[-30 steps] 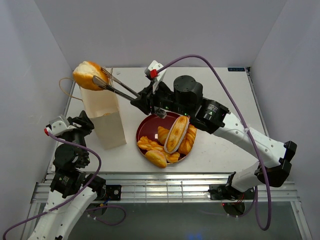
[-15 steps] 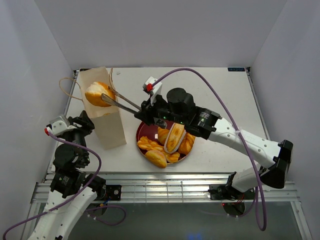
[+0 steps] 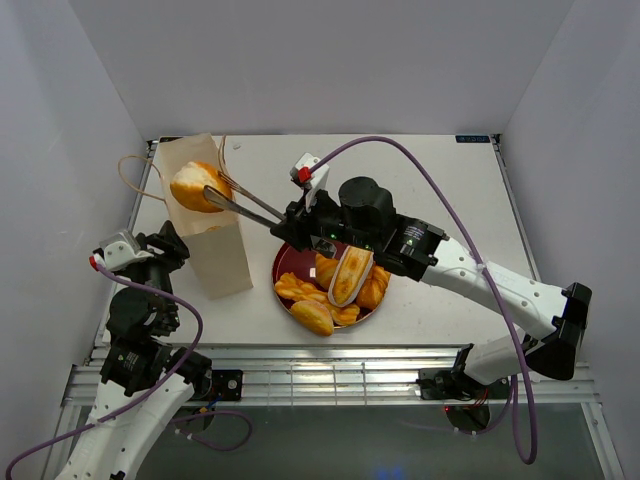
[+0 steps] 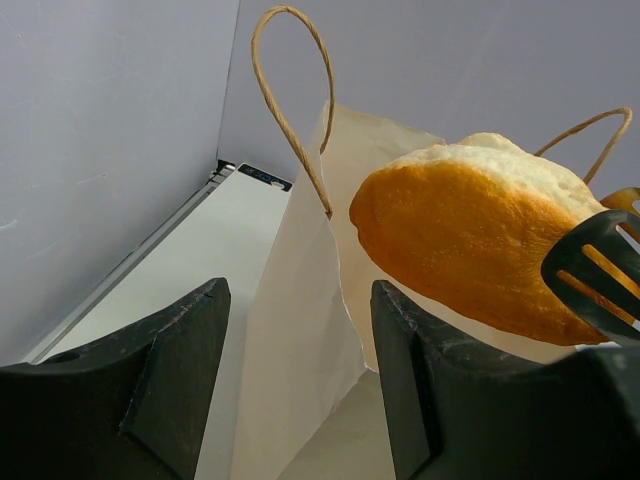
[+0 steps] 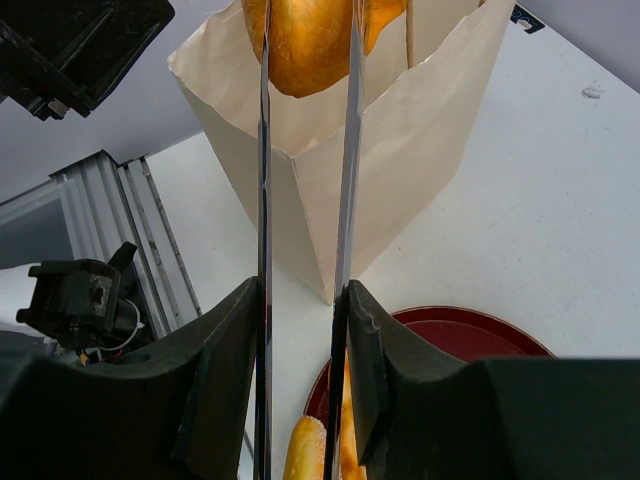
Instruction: Place the fake bread into the paper bag
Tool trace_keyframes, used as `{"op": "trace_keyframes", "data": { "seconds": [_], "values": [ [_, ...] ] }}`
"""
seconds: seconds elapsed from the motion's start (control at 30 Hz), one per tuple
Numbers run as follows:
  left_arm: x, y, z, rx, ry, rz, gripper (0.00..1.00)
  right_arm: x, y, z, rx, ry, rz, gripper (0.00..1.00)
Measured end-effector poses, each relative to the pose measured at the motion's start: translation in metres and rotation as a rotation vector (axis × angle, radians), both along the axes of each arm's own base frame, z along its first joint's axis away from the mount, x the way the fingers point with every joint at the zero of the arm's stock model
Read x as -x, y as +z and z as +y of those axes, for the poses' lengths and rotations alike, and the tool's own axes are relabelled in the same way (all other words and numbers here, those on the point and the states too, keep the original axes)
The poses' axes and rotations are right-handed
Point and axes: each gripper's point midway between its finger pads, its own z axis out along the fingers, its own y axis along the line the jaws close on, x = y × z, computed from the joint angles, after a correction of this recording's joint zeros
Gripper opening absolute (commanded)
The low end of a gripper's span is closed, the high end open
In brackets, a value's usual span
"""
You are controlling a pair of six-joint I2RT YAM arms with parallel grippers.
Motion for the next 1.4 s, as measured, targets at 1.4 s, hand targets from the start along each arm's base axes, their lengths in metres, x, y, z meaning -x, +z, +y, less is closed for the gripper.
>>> {"op": "trace_keyframes", "data": {
  "seconds": [1.4],
  "values": [
    [0.000,0.000,-0.002,0.000,-0.008,0.000,0.69,0.017,0.027,-0.010,-0.062,0.053,-0.015,0.53]
  ]
}}
